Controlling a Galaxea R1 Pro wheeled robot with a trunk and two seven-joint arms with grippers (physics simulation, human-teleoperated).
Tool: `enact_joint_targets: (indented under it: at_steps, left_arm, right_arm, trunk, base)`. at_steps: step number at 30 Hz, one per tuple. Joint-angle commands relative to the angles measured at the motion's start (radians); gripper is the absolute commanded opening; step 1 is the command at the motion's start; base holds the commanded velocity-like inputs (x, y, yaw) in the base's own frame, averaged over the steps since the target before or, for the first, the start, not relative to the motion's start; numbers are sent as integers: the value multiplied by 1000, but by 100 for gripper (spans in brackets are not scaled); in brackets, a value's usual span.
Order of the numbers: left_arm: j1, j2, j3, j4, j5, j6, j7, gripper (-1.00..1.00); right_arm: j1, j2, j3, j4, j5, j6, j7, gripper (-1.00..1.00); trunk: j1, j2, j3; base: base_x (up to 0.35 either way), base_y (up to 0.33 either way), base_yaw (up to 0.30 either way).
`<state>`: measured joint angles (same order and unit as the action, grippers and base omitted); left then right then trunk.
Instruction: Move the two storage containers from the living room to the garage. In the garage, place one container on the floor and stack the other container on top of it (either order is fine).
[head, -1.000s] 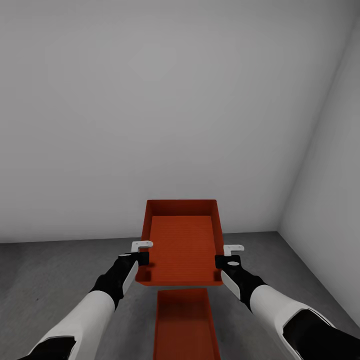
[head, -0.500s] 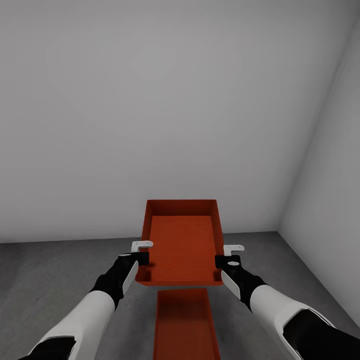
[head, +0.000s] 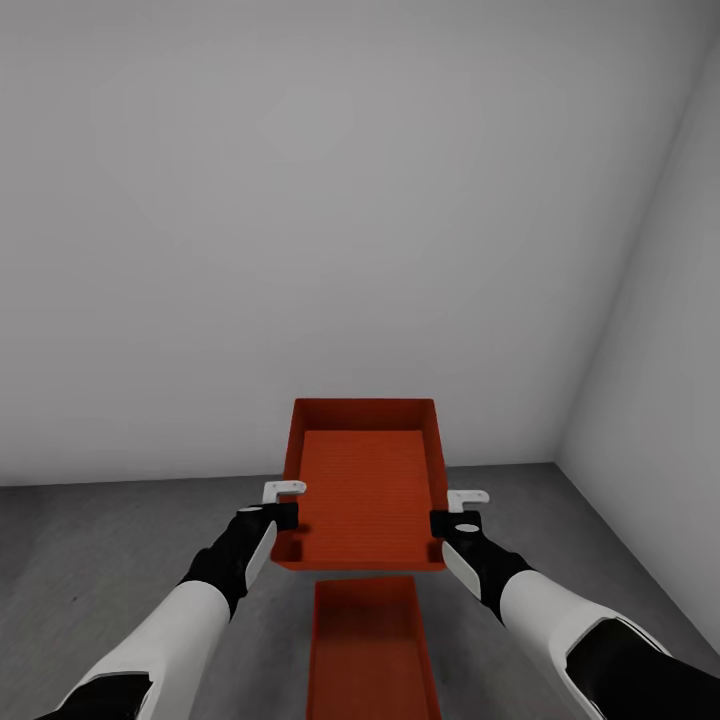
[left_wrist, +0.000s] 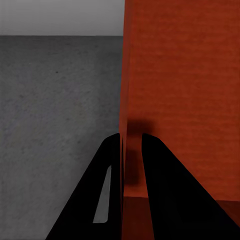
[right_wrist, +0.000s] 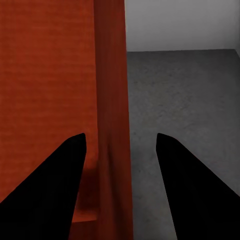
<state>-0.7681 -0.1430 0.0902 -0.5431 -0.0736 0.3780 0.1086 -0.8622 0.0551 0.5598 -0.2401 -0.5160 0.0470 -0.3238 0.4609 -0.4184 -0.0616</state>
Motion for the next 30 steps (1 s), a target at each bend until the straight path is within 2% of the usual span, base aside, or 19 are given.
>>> enact_joint_targets:
  at_steps: [1, 15, 22, 30]
  left_arm:
    - [0, -17, 3, 2, 24, 10, -1, -100]
    - [0, -17, 3, 3, 26, 10, -1, -100]
    - [0, -17, 3, 3, 26, 10, -1, -100]
    - [0, -17, 3, 3, 27, 10, -2, -100]
  right_arm:
    - [-1, 0, -5, -4, 25, 3, -58, -100]
    - [-1, 2, -5, -4, 25, 2, -58, -100]
    - [-1, 2, -5, -4, 25, 2, -58, -100]
    - [-1, 2, -5, -4, 25, 2, -58, -100]
  trunk:
    - [5, -10, -5]
    - [58, -108, -49]
    - [58, -108, -49]
    - [89, -164, -74]
  base:
    - [0, 0, 0]
    - [0, 0, 0]
    - [0, 0, 0]
    - [0, 0, 0]
